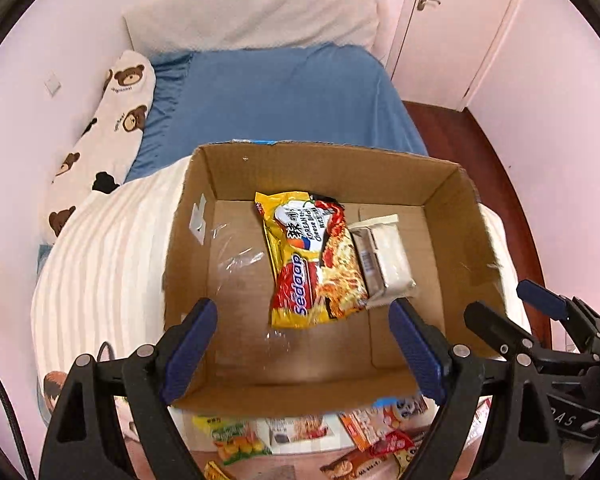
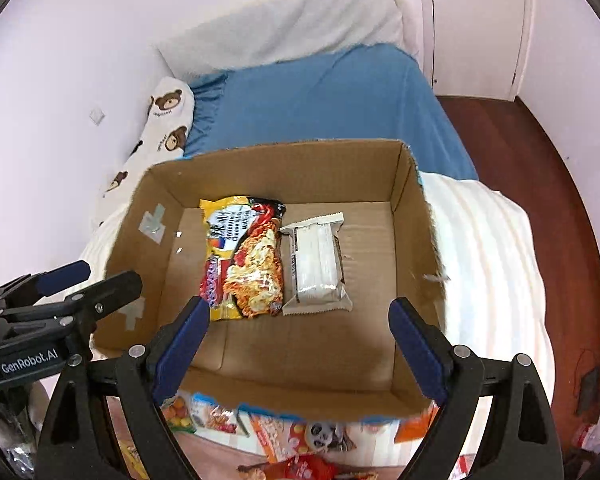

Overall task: Organize snacks
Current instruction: 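Withdraw both tools from the box back toward the snacks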

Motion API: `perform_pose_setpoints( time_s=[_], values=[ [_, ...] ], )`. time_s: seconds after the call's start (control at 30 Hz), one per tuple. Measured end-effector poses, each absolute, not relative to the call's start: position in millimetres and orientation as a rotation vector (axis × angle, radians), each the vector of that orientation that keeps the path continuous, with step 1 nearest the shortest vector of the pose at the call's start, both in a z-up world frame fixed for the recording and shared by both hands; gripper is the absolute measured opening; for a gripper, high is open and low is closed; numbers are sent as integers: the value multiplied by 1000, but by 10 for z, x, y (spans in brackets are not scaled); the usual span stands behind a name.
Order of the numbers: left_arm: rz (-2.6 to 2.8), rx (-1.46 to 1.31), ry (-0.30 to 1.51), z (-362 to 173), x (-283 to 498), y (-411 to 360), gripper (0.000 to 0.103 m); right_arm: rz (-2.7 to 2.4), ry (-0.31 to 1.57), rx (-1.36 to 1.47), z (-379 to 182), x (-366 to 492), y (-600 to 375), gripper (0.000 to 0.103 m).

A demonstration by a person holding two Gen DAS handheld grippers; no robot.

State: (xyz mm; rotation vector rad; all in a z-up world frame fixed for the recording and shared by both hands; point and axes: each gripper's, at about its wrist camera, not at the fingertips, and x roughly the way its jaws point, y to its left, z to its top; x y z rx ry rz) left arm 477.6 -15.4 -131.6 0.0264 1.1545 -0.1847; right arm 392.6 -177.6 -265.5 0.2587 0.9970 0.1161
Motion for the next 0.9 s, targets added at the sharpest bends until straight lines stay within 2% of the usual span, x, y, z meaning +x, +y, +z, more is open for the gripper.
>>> perform_pose_setpoints(
  time_s=[0.47,0.6,0.73,0.9],
  values=[
    [-185,9,1067,-907,4123,-173,88,117,916,281,-2254,3180,-1815,93],
    [-163,-2,1077,-920,3989,-147,88,119,929,277,-2276,3036,-1823,99],
    [-128,24,1095,-1098,3798,-113,88,126,978,316,-2506,2864,-1902,99],
    [-104,161,1203,-1711,3564,-154,88,102,1125,409,-3096,2711,-2056,99]
  ],
)
